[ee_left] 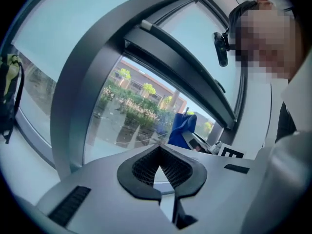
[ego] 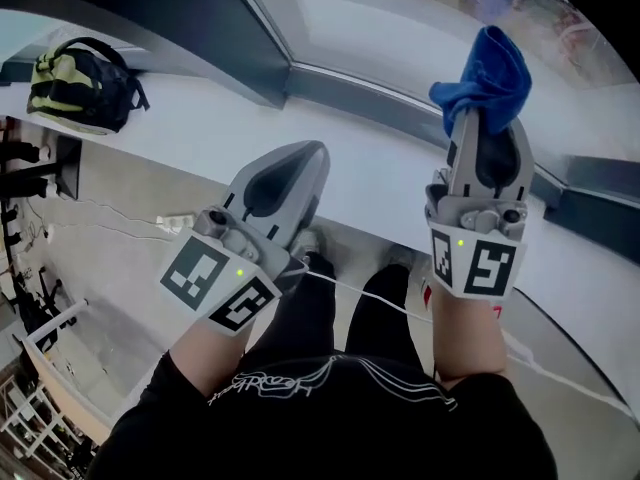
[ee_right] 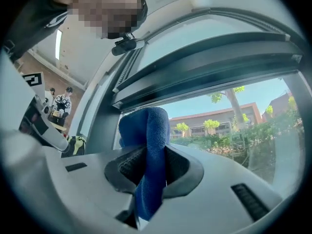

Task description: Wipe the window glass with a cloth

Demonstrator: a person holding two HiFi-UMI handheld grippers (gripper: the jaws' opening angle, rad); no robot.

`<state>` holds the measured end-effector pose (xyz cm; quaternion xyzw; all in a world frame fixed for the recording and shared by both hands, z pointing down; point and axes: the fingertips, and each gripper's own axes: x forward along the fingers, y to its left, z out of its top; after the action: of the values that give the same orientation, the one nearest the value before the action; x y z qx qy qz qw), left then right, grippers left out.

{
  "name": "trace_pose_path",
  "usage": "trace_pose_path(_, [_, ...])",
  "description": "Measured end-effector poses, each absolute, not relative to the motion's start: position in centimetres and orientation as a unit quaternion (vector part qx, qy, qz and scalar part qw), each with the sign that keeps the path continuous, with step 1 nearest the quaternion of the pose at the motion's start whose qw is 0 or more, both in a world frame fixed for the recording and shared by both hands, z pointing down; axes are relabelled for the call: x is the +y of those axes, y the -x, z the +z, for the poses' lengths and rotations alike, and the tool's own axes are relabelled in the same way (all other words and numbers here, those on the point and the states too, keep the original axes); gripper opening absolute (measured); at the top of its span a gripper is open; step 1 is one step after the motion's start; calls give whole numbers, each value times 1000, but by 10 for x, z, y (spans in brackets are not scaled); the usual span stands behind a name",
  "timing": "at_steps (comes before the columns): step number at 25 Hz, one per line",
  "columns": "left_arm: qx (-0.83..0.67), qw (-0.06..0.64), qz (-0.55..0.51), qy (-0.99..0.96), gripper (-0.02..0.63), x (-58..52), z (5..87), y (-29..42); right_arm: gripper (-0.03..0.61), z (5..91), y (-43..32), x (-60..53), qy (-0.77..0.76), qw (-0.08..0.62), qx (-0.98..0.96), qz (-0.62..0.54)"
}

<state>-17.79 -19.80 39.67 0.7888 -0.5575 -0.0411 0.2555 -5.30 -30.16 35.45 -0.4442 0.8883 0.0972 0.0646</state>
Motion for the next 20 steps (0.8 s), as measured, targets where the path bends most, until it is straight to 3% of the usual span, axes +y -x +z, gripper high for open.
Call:
trace_pose_path(10, [-601, 258, -46, -755, 6, -156, 410, 317, 63, 367, 211, -273, 388, 78, 915, 80])
trace_pose_path(20, [-625, 262, -50, -734, 6, -125, 427, 383, 63, 384, 305, -290, 379, 85, 917, 89])
